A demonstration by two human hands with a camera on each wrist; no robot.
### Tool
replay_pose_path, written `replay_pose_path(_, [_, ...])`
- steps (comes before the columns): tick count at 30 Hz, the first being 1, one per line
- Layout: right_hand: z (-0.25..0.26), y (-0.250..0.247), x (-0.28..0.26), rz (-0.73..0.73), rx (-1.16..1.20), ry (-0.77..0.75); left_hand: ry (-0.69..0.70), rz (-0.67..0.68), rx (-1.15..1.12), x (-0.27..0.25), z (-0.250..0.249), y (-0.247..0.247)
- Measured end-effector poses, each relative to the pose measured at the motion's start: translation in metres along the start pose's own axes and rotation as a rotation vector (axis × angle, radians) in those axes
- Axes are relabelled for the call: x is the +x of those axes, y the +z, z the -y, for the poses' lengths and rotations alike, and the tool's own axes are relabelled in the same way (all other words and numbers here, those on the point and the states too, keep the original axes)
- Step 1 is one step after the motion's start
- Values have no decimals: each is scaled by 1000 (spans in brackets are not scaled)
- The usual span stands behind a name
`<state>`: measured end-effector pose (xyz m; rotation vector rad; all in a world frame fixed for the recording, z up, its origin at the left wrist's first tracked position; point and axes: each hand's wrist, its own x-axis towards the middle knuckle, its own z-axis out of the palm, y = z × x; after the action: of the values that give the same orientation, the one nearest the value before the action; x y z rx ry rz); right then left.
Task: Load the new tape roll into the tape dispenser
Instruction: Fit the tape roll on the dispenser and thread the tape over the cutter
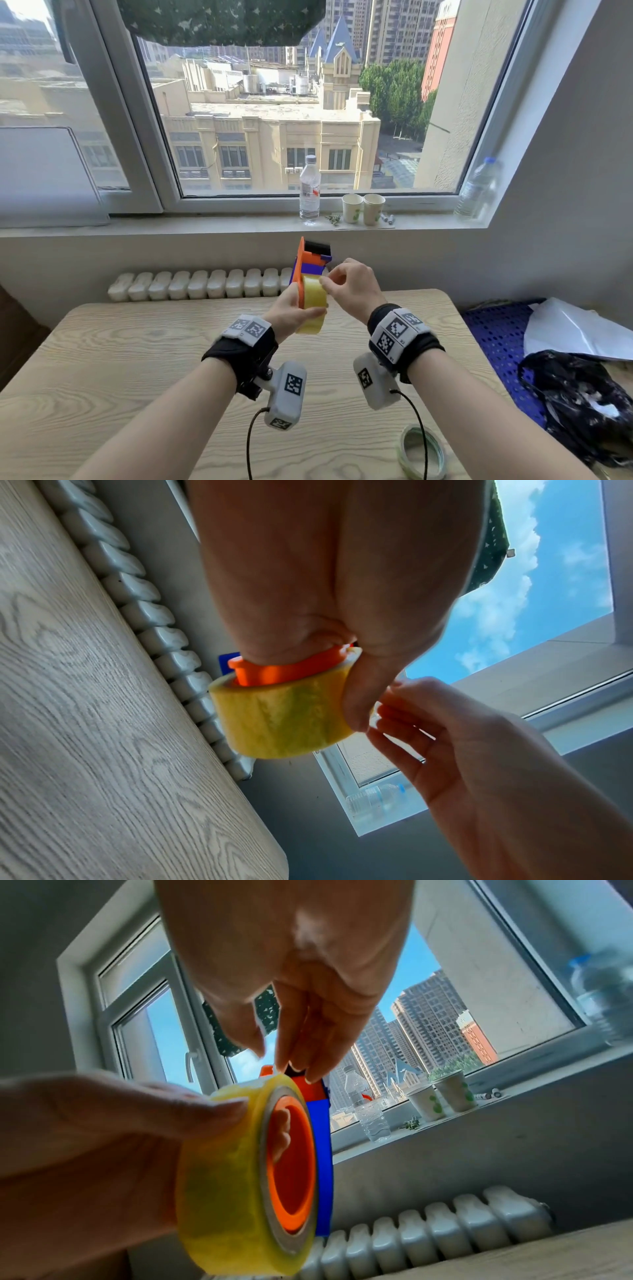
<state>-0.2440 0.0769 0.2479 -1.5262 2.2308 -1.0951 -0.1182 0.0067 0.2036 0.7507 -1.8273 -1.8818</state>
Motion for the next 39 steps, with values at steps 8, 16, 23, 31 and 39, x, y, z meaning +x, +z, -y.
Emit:
replay_pose_path(8, [1,8,4,9,11,-74,-19,-15,18,5,-3,-5])
replay_pose_path(16, [4,1,14,-47,154,-18,-55,-6,-38,5,-19,1])
replay_pose_path(23, [-2,0,19,-58,139,-32,-53,2,83,1,-17,2])
replay_pose_path(31, [0,3,20,-118,237,-101,-108,-133,69,9,-15,2])
replay_pose_path(39, [13,-8,35,-45,298,-60,-134,-143,54,12,-13,-1])
